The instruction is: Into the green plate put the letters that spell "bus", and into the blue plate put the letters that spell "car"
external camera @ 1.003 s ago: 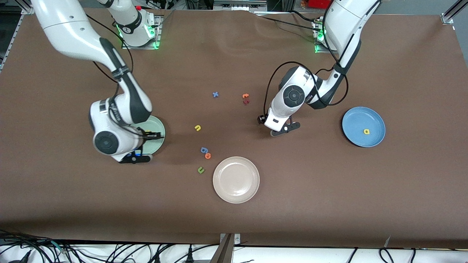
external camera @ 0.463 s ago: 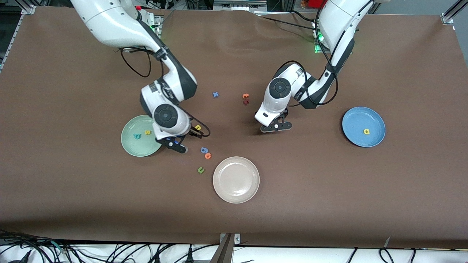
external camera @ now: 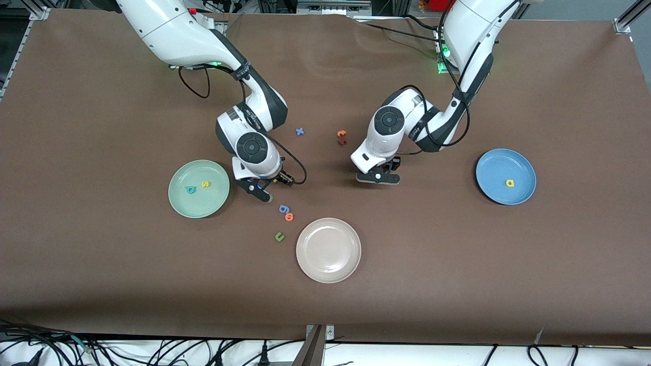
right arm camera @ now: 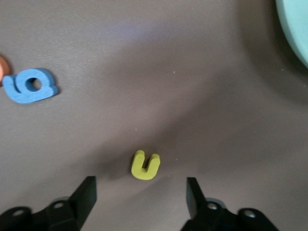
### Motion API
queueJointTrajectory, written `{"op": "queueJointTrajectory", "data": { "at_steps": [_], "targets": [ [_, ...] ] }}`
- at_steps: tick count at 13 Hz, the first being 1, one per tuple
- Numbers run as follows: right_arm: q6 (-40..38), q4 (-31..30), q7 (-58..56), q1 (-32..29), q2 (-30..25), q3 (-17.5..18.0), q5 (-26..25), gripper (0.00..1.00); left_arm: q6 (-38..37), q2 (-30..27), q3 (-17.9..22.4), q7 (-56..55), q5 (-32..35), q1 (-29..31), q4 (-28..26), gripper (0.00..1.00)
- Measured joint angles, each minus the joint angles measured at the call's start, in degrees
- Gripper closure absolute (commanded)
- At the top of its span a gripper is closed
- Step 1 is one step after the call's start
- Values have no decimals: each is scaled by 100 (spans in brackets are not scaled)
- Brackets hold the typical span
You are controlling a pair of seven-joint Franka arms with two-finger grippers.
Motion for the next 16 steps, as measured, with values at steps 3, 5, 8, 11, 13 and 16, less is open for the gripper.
{"op": "queueJointTrajectory", "data": {
  "at_steps": [3, 5, 8, 11, 13, 16],
  "targets": [
    [412, -292, 0, -1, 7, -87, -9, 33, 65, 13, 5, 608, 2, 0, 0, 29],
    [544, -337, 0, -2, 1, -120, -9, 53, 93, 22, 26, 998, 114, 0, -6, 31],
    [614, -337, 1, -2, -6, -120, -9, 86, 122, 64, 65, 1101, 567, 1, -38, 33],
    [606, -330, -3, -2, -76, -133, -22, 91, 139, 119, 72, 1143, 586, 1, -40, 35],
    [346, -231, -69, -7, -103, -153, -187, 91, 199, 143, 74, 1153, 586, 1, -41, 38],
    [-621, 219, -576, -51, -263, -269, -397, 91, 240, 156, 74, 1163, 586, 1, -41, 64]
  ]
}}
